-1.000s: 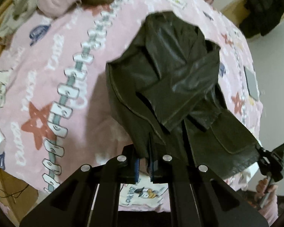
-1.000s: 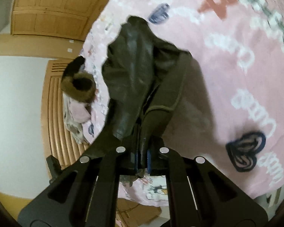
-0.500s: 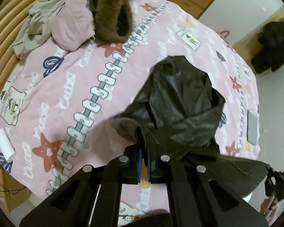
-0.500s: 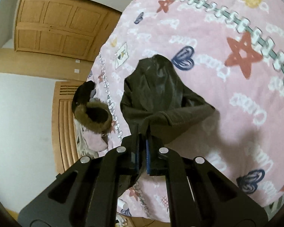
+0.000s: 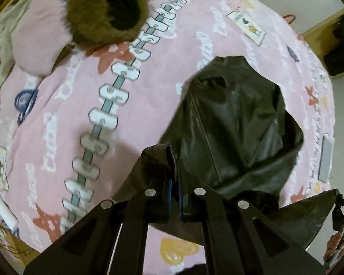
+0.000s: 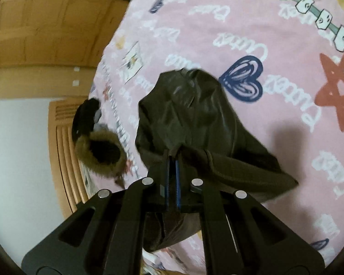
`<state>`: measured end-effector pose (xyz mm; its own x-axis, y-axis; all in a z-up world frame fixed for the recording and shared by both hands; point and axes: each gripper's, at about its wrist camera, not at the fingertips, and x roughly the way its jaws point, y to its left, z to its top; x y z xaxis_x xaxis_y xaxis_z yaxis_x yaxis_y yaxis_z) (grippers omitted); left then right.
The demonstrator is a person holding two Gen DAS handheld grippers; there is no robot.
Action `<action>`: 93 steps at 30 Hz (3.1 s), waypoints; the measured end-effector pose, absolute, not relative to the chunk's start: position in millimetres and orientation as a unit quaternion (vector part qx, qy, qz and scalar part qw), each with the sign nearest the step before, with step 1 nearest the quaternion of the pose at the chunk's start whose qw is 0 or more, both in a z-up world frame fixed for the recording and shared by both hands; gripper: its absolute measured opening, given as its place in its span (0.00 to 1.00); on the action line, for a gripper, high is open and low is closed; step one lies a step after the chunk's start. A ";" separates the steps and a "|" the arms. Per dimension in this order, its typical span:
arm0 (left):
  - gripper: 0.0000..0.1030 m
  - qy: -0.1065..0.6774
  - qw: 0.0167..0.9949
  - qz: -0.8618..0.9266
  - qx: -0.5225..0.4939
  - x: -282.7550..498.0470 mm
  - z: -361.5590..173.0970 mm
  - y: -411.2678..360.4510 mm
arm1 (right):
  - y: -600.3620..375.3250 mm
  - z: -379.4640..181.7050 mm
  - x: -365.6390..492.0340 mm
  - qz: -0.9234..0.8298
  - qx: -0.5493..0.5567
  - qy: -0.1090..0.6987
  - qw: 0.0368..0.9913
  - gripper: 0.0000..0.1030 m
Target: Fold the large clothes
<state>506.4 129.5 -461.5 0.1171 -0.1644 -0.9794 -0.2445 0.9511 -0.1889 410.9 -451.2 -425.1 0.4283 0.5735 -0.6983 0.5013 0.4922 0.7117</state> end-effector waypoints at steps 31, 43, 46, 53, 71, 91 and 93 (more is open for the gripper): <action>0.05 0.671 0.740 0.000 -0.038 786.1 -524.4 52.9 | -520.2 -552.7 658.0 -0.081 0.507 0.551 0.658 0.03; 0.75 0.683 0.729 -0.016 -0.050 795.4 -497.7 47.2 | -528.1 -561.9 651.5 -0.085 0.572 0.536 0.616 0.08; 0.75 0.666 0.745 -0.025 -0.031 790.2 -474.2 46.5 | -528.7 -558.9 654.1 -0.083 0.568 0.540 0.616 0.08; 0.77 0.659 0.743 -0.105 -0.040 734.5 -464.8 14.9 | -535.2 -564.4 660.7 -0.070 0.580 0.543 0.603 0.10; 0.25 0.735 0.670 -0.089 -0.062 710.2 -668.6 -111.5 | -524.1 -561.6 690.1 -0.028 0.498 0.549 0.671 0.10; 0.22 0.656 0.737 -0.134 -0.093 720.7 -579.8 -144.9 | -360.7 -652.0 611.1 0.072 0.227 0.607 0.758 0.00; 0.16 0.647 0.748 -0.119 -0.092 721.3 -577.2 -151.9 | -347.9 -647.4 605.0 0.068 0.188 0.587 0.785 0.00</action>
